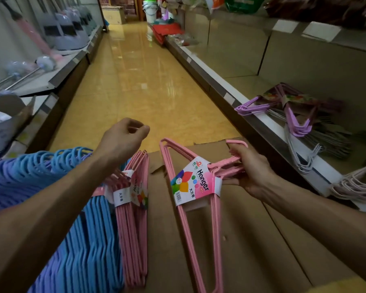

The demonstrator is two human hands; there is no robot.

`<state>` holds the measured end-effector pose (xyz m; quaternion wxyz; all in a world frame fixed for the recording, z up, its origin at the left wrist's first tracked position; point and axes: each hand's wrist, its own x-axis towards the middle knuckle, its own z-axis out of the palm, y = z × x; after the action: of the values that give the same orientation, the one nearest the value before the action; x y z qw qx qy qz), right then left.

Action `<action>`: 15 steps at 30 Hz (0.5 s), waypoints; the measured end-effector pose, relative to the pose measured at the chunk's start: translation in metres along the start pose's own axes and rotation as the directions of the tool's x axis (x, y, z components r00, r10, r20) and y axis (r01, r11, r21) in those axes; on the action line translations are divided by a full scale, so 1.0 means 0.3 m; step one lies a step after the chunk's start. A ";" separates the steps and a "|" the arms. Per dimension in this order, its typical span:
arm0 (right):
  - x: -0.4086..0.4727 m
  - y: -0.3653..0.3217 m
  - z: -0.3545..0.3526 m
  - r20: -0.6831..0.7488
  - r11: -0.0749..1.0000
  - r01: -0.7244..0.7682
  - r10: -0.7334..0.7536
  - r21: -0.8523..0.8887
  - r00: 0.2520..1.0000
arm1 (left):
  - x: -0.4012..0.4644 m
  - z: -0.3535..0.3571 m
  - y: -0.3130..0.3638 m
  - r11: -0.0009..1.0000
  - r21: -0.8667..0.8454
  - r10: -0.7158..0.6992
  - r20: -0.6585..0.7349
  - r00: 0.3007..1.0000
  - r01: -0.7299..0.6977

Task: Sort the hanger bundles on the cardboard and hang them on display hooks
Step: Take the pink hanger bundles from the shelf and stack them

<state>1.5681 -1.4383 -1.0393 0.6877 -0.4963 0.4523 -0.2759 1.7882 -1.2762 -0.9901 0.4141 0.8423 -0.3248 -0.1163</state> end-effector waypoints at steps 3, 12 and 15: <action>0.032 0.029 0.063 -0.025 0.992 -0.005 0.002 -0.129 1.000 | -0.018 -0.043 -0.037 0.909 0.368 0.187 0.056 0.981 -0.195; 0.080 0.141 0.314 -0.029 0.918 0.081 -0.100 -0.387 0.995 | -0.063 -0.115 -0.230 0.723 0.654 0.121 0.198 0.973 -0.223; 0.090 0.161 0.391 -0.038 0.909 0.093 -0.118 -0.407 0.992 | -0.072 -0.118 -0.263 0.718 0.655 0.111 0.228 0.967 -0.237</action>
<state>1.6818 -1.3928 -1.0822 0.5399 -0.6429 0.4931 -0.2283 1.8238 -1.2051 -1.0303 0.0586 0.8872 -0.4571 -0.0231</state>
